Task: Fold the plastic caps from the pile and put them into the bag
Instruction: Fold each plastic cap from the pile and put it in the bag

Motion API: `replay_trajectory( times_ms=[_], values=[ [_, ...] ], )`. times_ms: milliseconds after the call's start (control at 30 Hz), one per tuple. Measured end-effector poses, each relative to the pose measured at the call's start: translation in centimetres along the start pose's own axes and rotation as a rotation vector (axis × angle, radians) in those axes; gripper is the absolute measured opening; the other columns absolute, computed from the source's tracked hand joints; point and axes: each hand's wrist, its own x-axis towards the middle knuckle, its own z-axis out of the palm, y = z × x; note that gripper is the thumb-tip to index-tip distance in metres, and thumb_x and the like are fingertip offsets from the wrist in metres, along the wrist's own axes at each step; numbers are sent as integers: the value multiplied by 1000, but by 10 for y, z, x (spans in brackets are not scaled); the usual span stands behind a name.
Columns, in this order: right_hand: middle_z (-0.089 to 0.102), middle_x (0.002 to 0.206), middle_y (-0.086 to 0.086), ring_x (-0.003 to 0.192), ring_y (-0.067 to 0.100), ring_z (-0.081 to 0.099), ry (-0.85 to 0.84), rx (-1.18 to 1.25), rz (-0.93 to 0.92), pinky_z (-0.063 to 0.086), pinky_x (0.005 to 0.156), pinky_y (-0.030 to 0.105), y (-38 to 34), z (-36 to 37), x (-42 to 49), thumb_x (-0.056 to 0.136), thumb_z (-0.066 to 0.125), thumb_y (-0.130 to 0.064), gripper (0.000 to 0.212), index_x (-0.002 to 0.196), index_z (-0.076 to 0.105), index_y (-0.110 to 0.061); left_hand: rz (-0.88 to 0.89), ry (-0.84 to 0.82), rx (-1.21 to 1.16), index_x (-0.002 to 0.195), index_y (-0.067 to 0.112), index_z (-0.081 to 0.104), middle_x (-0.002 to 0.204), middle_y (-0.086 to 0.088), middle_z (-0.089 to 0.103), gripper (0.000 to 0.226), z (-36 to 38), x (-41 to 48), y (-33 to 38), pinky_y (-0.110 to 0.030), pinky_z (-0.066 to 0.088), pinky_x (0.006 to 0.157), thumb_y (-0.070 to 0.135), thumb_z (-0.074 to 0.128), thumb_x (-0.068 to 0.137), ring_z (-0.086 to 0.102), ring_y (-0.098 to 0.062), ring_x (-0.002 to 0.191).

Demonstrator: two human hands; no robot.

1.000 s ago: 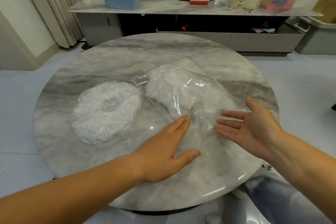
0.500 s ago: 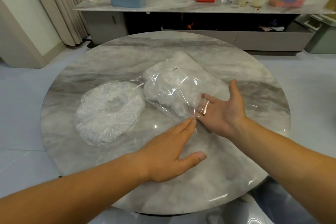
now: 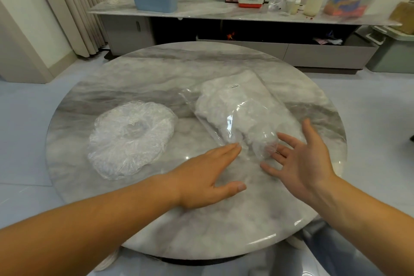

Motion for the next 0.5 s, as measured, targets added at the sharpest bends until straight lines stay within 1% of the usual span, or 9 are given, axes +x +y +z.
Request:
replay_trajectory(
  times_ms=[67,167,233,267,333,367,400,433,500],
  values=[
    [70,119,11,112,26,67,38,-60,-44,48,103,54,3,1,-6,95,43,-71,68,124,61,-12,7,1,-11,161,34,1,166,21,-9,82,0,1,-1,-26,8,125,66,41,96,-8,7,149],
    [65,93,7,97,24,64,123,-175,-200,54,91,45,0,11,-18,101,47,-55,45,98,59,-12,64,19,-44,159,42,13,164,24,-14,72,-1,-5,1,-26,11,123,66,40,96,-14,9,148],
    [60,83,6,87,25,61,105,-264,-329,53,79,41,-3,23,-30,104,47,-45,36,89,57,-14,67,98,-37,153,41,27,166,23,-8,62,-4,-14,2,-25,19,118,65,40,97,-7,6,150],
    [60,81,6,83,24,61,66,-305,-401,51,76,39,-4,30,-36,105,46,-41,36,86,58,-12,38,160,-22,148,39,34,166,20,0,56,-7,-18,0,-24,24,116,63,39,98,1,3,151],
    [64,78,5,77,20,63,-73,-421,-551,54,70,35,-2,48,-47,104,47,-38,41,82,61,-7,-85,305,16,136,31,48,161,14,25,44,-19,-32,-8,-20,29,109,55,42,100,22,-3,146],
    [67,78,1,77,16,65,-167,-496,-605,55,69,32,1,58,-51,101,47,-39,41,82,64,-6,-158,365,32,131,28,54,155,11,36,40,-24,-39,-16,-21,32,106,52,44,101,32,-7,141],
    [69,82,-1,80,12,66,-266,-574,-621,56,70,29,7,69,-53,100,47,-39,40,83,67,-8,-237,405,46,126,26,59,150,9,42,37,-30,-48,-27,-24,34,107,50,45,101,38,-11,138],
    [71,87,-4,84,9,67,-353,-665,-607,57,74,29,13,78,-53,100,47,-41,39,86,70,-12,-318,413,63,125,27,62,151,6,42,37,-34,-57,-38,-28,33,111,49,45,101,38,-15,139],
    [69,103,-10,101,6,64,-500,-928,-587,55,91,31,28,94,-50,101,49,-46,35,98,72,-20,-477,353,117,128,31,63,160,0,32,41,-40,-77,-60,-35,22,119,52,41,101,25,-20,149]
  ],
)
